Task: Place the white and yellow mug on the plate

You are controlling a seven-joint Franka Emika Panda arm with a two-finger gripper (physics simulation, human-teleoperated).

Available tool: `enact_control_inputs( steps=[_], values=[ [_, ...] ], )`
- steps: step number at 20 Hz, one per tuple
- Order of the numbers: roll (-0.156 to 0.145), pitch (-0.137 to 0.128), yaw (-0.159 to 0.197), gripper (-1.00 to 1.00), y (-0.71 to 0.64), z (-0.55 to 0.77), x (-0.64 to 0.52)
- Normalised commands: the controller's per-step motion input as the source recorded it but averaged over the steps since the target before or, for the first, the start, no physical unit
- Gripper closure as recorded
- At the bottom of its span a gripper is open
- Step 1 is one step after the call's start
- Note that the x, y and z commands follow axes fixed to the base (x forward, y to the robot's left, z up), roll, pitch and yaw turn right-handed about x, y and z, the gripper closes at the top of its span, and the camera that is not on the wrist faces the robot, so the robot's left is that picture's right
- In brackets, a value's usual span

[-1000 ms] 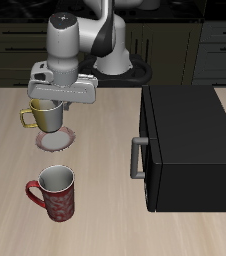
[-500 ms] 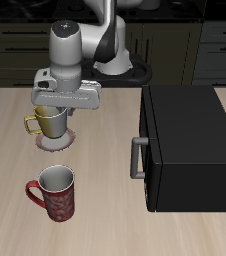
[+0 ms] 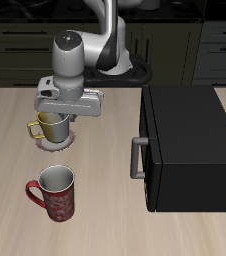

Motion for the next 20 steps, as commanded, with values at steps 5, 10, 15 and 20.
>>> enact_control_inputs(
  steps=[5,10,15,20],
  values=[
    [-0.027,0.019,-0.018,1.0,-0.03,-0.09,-0.07],
    [-0.019,0.048,0.001,1.0,-0.05,-0.15,0.01],
    [-0.034,0.041,-0.009,1.0,-0.07,-0.12,0.02],
    [0.004,0.001,0.016,1.0,0.06,-0.05,0.02]
  ],
)
